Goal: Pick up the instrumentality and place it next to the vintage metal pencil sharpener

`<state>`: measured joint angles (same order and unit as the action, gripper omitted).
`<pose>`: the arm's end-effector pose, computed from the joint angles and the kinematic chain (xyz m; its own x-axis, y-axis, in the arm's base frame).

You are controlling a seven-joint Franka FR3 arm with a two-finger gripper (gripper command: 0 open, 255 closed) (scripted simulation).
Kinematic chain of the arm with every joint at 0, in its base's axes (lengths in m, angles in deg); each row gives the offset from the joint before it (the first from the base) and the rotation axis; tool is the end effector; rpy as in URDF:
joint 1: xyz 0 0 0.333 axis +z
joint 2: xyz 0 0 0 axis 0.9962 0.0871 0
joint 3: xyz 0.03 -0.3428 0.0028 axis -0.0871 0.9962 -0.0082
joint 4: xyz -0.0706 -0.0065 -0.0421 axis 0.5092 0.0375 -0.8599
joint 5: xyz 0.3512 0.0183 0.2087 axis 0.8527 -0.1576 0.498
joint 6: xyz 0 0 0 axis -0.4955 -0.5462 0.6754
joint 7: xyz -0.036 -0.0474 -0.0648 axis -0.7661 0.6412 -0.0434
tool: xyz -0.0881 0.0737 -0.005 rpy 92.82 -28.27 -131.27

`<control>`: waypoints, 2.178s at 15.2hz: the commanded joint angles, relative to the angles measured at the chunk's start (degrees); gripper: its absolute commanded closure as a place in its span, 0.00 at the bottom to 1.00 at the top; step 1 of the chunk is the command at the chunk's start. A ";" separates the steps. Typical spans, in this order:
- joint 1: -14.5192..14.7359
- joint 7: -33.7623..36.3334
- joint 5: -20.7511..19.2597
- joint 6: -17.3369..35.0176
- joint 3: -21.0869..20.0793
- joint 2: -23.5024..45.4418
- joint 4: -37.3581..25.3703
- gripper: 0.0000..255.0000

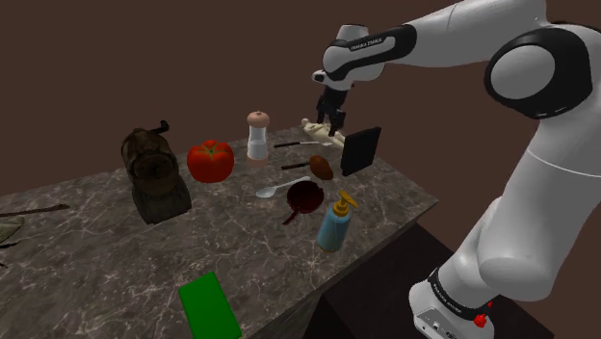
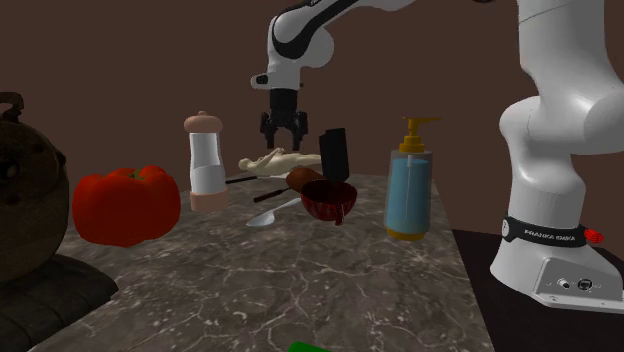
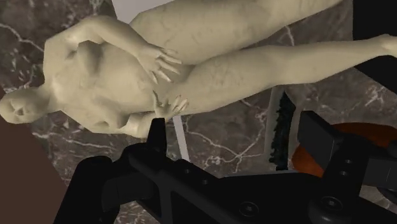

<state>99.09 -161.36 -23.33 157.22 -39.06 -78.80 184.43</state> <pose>0.6201 -0.0486 0.4261 0.2423 0.9684 0.0595 0.9702 -0.2425 -0.0045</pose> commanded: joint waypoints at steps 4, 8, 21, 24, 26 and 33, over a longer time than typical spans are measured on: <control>-0.64 -10.70 2.94 0.87 -3.09 9.37 -7.80 0.00; -0.72 -11.07 3.51 3.44 -3.42 10.63 -6.44 0.00; -0.77 -11.44 4.09 5.68 -3.71 11.90 -5.40 1.00; -0.78 -11.44 4.09 5.68 -3.71 11.90 -5.40 1.00; -0.77 -11.43 4.09 5.68 -3.71 11.90 -5.40 1.00; -0.65 -11.02 3.59 3.81 -3.49 10.82 -6.26 1.00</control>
<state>98.41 -172.48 -19.61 161.60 -42.60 -67.68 178.50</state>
